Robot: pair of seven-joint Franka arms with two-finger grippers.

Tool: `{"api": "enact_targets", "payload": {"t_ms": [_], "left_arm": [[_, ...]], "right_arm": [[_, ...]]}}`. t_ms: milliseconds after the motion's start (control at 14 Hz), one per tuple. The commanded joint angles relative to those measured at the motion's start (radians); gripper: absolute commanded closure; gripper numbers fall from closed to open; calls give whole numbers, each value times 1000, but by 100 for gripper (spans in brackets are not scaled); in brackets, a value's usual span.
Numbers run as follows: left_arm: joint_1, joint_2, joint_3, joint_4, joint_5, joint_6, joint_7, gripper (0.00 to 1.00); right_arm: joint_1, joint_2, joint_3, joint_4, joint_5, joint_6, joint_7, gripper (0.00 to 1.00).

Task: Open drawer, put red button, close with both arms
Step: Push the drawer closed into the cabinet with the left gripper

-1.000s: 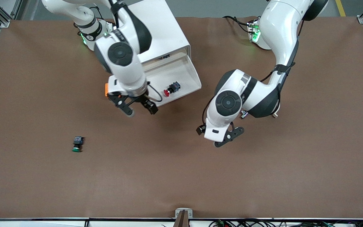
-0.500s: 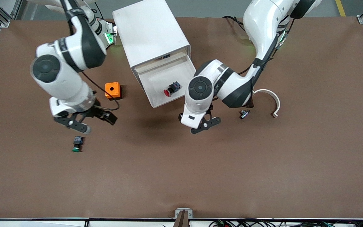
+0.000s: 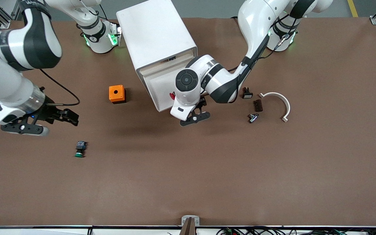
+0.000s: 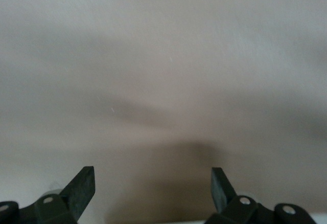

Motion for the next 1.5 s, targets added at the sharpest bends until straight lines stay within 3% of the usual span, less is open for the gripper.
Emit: {"api": "enact_targets", "payload": {"t_ms": [0,143,357,500,786,1429], "left_arm": [[-17,-8,3,-13,-83,12,-5,0],[-31,-7,4,-13,-127,12,-7,0],[-39,6,3,-13,-185,12,-26,0],[-48,7,4,-19,-262,12,-51,0],[-54,7,3,-34,-392,12,-56,0],[-74,15,3,-85,-617,12,-74,0]], "right_arm": [[-71,-60,17,-22,50,-48,-74,0],[-85,-80,16,7,49,-76,-82,0],[-89,-63,16,163,41,-211,-80,0],[-88,-57,16,209,36,-230,-80,0],[-77,-37,20,272,-16,-228,-80,0],[-85,-12,20,303,1,-253,-74,0]]}}
